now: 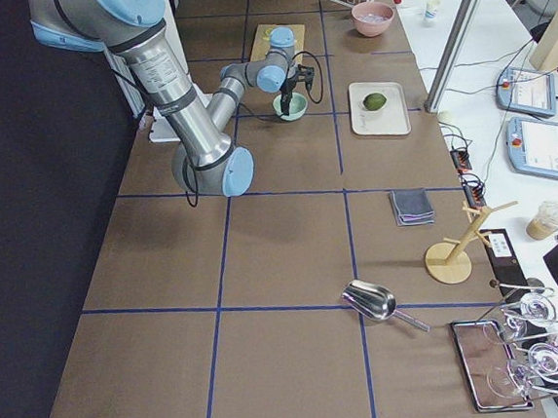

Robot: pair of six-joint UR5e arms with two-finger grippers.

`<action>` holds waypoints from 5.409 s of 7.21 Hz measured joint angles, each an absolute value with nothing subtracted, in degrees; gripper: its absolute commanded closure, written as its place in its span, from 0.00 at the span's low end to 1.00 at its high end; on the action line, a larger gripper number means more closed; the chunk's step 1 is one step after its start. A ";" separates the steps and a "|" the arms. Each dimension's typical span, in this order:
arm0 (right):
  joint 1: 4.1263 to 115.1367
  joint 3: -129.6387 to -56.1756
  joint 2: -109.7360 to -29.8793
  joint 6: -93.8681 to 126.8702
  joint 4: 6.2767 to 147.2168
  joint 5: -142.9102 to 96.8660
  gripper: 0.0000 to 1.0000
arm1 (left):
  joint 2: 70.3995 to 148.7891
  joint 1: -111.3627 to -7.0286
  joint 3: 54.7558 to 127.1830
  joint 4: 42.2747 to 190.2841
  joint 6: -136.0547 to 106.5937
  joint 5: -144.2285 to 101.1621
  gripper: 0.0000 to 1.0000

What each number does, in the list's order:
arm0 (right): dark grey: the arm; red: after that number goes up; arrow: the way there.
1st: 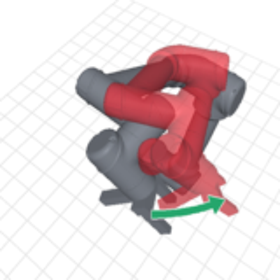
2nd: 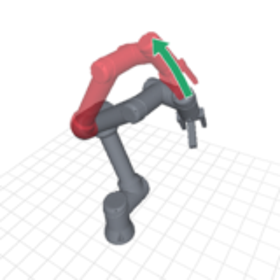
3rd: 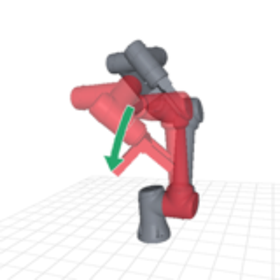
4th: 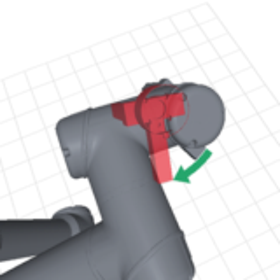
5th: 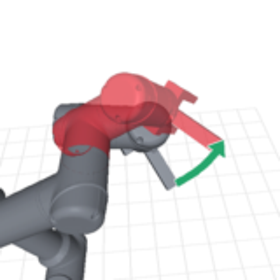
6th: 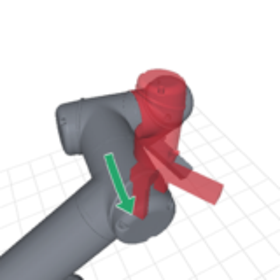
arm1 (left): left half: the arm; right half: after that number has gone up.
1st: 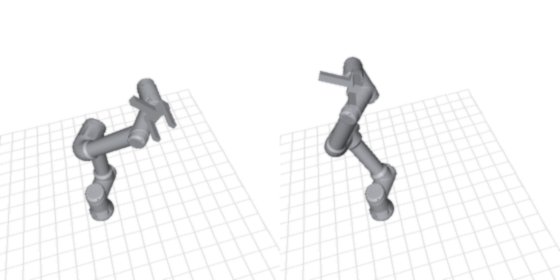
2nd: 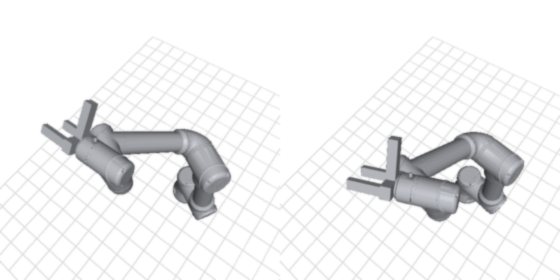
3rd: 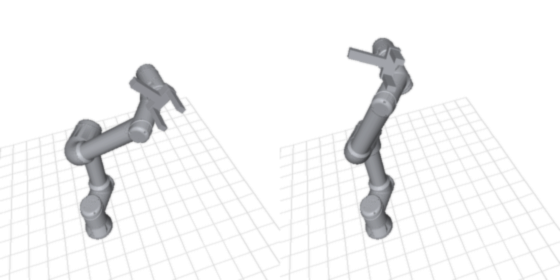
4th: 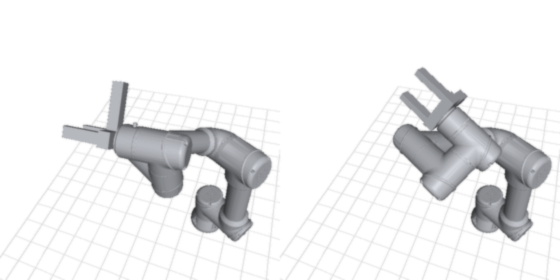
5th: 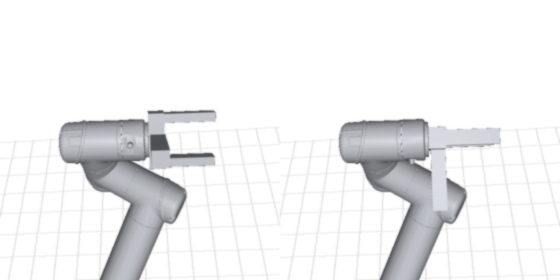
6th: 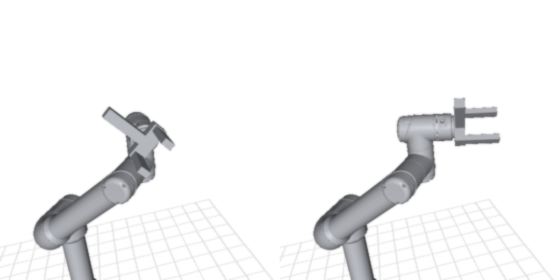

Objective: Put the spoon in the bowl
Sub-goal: 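Release the bowl with the right gripper while the left arm reaches toward the board, then lower the left gripper onto the white spoon handle and grasp it, then lift the white spoon with the left gripper and carry it toward the bowl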

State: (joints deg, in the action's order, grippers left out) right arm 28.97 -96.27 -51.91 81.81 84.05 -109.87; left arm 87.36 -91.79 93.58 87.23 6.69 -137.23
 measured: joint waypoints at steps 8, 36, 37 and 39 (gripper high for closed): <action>45.79 -107.46 -61.11 56.42 97.99 -116.67 0.00 | 88.02 -58.44 118.09 99.36 -40.81 -129.24 0.00; 60.61 -109.41 -72.91 33.31 97.91 -123.62 0.00 | 99.05 -36.75 114.78 96.08 -64.08 -113.23 1.00; 60.63 -109.42 -72.96 33.31 97.89 -123.65 0.00 | 105.31 -36.79 116.26 88.22 -64.94 -113.92 1.00; 60.70 -109.42 -73.30 33.37 97.75 -123.55 0.00 | 117.48 -35.45 115.50 80.16 -72.28 -114.48 1.00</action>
